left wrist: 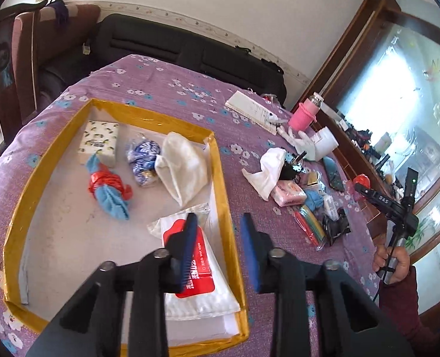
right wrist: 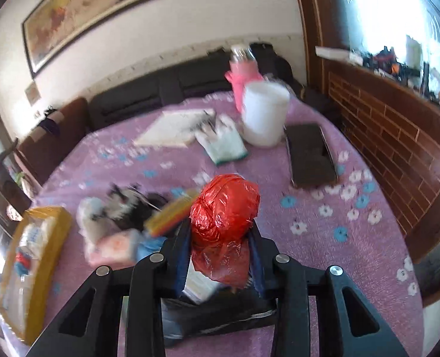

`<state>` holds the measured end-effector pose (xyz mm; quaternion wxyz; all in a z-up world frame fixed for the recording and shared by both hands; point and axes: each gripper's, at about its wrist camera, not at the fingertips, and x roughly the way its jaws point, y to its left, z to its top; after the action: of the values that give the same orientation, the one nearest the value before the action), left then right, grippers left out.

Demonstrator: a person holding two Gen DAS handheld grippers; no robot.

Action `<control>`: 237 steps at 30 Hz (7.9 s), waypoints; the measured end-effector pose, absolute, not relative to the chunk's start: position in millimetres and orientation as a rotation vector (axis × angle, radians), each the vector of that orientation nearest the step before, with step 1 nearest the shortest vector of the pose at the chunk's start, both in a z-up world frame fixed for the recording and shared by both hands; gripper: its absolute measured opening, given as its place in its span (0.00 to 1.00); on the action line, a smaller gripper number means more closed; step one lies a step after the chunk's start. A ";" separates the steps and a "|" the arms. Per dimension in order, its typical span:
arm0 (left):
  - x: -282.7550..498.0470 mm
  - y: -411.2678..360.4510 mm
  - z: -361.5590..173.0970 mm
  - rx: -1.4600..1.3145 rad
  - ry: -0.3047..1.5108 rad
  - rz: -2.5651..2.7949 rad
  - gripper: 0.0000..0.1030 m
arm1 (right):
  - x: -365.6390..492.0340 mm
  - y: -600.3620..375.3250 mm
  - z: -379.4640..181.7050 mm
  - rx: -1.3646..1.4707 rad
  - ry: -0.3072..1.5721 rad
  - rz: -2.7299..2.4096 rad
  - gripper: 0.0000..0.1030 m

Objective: Organize soft objects
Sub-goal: 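Lower the wet-wipe pack and red bag into the yellow tray, release both, then grasp the striped sponge pack with the left gripper while the right grasps the Face tissue pack, then carry both packs over the yellow tray and open both grippers to drop them, then grasp the white cloth with the left gripper while the right grasps the black wrapped pack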

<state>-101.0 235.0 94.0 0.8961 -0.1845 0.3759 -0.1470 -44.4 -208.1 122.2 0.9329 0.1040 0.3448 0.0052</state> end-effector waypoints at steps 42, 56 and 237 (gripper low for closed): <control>-97.1 326.1 53.1 -0.591 0.837 -0.094 0.75 | -22.6 144.9 76.5 -0.161 0.956 0.620 0.53; -113.0 282.4 78.7 -0.472 0.785 -0.170 0.83 | -49.0 -17.9 117.2 -0.029 0.801 0.350 0.76; 99.0 20.3 38.7 -0.055 1.005 -0.429 0.16 | -40.1 -242.4 73.0 0.448 0.691 0.088 0.83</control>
<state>99.0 20.3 38.7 0.8542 -0.0262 0.4776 -0.2040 -40.1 -242.4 73.0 0.9155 0.2178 0.3357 0.0425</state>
